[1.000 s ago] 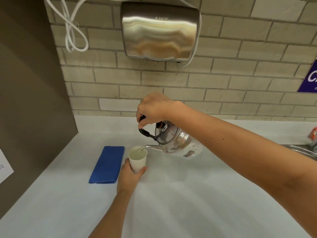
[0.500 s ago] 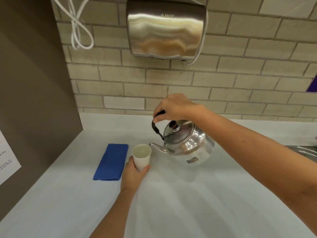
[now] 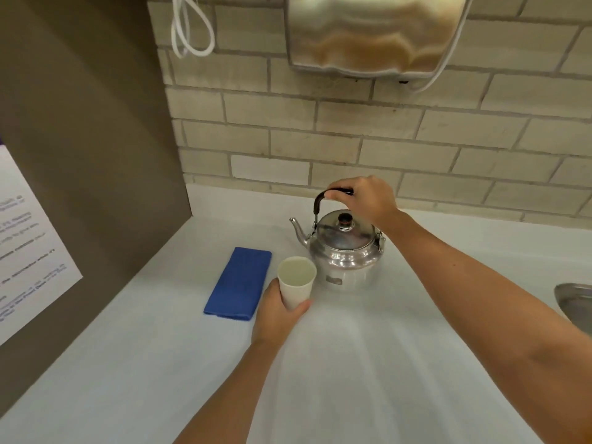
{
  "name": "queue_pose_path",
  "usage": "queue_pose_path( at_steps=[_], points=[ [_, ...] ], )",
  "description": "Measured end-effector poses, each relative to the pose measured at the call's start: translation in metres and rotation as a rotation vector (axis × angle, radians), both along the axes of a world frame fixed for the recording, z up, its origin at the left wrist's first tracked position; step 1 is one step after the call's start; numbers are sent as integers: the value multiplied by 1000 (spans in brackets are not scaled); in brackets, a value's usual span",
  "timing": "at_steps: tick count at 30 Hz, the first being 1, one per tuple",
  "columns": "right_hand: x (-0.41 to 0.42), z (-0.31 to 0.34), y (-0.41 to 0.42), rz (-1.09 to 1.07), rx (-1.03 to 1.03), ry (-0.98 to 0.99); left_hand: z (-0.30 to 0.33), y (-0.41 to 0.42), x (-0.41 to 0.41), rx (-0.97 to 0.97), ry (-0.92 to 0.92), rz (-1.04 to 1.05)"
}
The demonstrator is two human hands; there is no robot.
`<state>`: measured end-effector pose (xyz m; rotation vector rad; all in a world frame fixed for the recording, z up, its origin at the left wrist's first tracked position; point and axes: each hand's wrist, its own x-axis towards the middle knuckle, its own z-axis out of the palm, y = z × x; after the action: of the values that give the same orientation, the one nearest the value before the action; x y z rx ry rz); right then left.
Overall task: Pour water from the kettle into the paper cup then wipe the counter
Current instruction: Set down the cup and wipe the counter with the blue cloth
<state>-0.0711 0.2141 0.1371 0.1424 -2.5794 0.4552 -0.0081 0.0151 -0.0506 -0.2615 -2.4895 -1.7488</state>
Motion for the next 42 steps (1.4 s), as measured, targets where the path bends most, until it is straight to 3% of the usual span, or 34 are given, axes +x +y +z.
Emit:
queue_pose_path(
  at_steps=[17,24,30,34,37,39,42],
  points=[
    [-47,-38,-4,-10,-143,-48,-2,0,-3,-28,3,13],
    [-35,-33,-2,-10,0,-108,1,-1,-2,-32,-21,-19],
    [44,-53,-23,-159,3,156,8,-29,20,-140,-15,-161],
    [111,-103,-47,-229,-45,52,21,-61,33,-187,82,-310],
    [148,-138,-54,-321,-18,-160,40,-76,12,-220,211,-224],
    [166,-161,-53,-382,-18,-310,47,-79,-16,-315,245,-117],
    [182,-184,-53,-438,-19,-364,44,-76,-67,-551,165,-121]
  ],
)
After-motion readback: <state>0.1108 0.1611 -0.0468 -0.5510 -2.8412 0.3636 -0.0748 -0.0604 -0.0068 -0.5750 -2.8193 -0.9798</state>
